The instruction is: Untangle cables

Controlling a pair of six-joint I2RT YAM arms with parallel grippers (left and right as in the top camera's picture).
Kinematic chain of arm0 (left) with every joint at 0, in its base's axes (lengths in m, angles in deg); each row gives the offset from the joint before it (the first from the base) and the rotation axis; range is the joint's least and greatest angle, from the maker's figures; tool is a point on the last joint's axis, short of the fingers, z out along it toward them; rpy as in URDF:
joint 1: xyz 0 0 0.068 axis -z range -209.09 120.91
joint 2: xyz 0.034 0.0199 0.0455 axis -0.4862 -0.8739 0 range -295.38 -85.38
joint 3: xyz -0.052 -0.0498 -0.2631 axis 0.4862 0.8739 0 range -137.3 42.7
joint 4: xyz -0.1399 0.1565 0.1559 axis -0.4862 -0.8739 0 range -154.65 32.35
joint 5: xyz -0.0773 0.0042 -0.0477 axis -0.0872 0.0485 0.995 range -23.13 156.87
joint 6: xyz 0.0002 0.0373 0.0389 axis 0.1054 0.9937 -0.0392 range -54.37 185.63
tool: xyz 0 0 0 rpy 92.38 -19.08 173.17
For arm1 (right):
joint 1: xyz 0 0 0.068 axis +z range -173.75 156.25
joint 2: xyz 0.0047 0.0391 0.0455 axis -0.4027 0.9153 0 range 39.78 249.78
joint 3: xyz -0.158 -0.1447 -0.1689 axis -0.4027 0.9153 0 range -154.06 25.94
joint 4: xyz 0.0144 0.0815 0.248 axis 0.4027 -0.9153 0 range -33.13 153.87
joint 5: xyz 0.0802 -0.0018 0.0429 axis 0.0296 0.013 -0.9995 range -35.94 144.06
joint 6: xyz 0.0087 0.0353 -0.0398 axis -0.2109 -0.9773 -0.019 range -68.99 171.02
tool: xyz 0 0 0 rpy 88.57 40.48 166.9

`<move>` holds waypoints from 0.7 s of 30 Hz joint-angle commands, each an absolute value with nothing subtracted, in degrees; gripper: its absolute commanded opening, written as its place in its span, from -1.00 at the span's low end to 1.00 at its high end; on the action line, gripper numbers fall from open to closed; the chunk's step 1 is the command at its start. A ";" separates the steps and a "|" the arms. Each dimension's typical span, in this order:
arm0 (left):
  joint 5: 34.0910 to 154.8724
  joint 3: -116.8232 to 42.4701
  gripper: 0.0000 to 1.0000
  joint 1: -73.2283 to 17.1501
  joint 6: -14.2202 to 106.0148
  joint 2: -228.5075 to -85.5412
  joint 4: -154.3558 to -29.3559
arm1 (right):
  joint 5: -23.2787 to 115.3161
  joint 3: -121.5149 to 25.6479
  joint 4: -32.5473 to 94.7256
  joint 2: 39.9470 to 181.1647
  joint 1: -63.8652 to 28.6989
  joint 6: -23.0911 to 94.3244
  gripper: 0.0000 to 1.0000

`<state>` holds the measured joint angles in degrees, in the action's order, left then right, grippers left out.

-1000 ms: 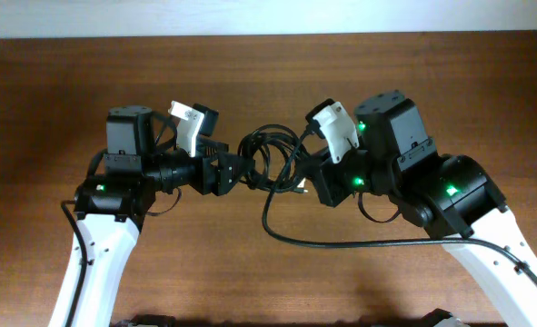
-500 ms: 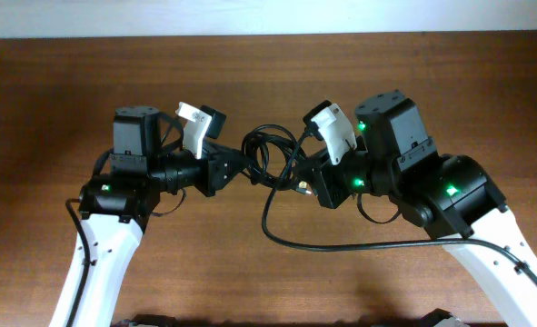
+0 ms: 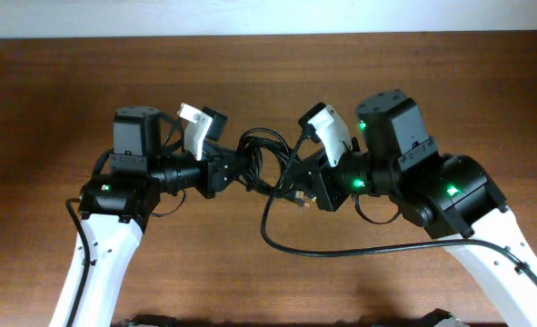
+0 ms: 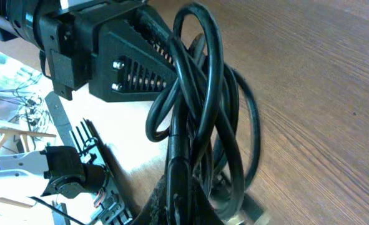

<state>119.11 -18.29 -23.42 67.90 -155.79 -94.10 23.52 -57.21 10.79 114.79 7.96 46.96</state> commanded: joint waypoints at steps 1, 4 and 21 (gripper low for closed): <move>122.20 -19.23 -1.00 -23.46 67.83 -156.14 -93.86 | 20.85 -58.65 11.21 113.95 8.11 47.83 -0.92; 122.24 -19.23 -1.00 -23.46 67.81 -156.14 -93.86 | 20.89 -58.65 11.17 113.98 8.11 47.81 -0.93; 105.41 -19.23 -1.00 -23.50 17.67 -156.14 -89.59 | 41.29 -58.65 6.45 114.02 8.11 26.17 0.65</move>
